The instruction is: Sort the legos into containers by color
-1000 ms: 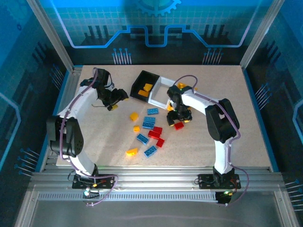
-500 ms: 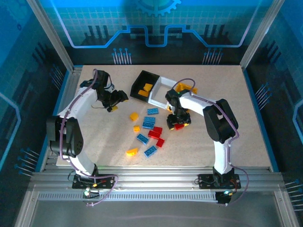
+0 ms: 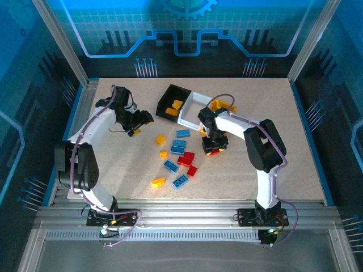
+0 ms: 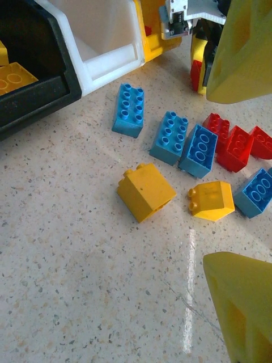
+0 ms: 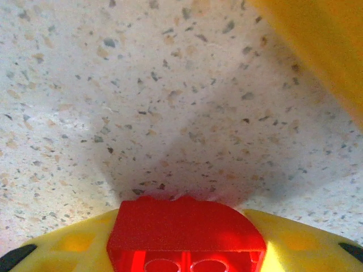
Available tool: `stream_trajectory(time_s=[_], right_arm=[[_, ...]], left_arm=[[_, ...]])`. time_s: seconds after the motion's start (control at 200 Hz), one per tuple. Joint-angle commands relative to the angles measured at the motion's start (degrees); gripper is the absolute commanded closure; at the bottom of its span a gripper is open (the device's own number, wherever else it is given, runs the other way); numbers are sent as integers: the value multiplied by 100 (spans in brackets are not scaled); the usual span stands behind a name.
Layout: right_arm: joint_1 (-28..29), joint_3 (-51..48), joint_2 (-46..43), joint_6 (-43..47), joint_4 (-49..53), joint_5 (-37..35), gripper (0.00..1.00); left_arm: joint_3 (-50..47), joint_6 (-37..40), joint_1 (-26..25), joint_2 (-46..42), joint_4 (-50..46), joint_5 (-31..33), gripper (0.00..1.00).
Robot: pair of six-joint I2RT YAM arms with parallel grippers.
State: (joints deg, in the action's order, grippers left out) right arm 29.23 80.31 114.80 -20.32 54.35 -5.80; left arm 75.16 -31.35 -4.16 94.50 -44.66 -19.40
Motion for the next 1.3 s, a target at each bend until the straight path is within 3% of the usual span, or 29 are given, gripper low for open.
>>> stream_trajectory(time_s=[0.0,0.35,0.52,0.71,0.795,1.086,1.296], right_arm=[[56,56,-411,-29,244,-96,50],[-466,1564,-788,-91,852,268,49],[-963,2561,-356,-156,1019,523,49],[-1323,3386,459,-148,1190,579,49],[-1431,3537,780,-138,1175,576,49],[-1538,3610,1273,-61,1113,578,49],[-1536,3459,1178,14,1053,580,48]], left_arm=[[-104,67,40,-212,-31,-108,29],[-430,375,38,-493,-191,117,28],[-658,675,15,-756,-386,349,23],[-1062,998,-250,-1095,-561,512,11],[-1227,1048,-455,-1204,-587,575,1],[-1355,1058,-946,-1016,-657,885,1],[-1129,909,-999,-621,-528,828,1]])
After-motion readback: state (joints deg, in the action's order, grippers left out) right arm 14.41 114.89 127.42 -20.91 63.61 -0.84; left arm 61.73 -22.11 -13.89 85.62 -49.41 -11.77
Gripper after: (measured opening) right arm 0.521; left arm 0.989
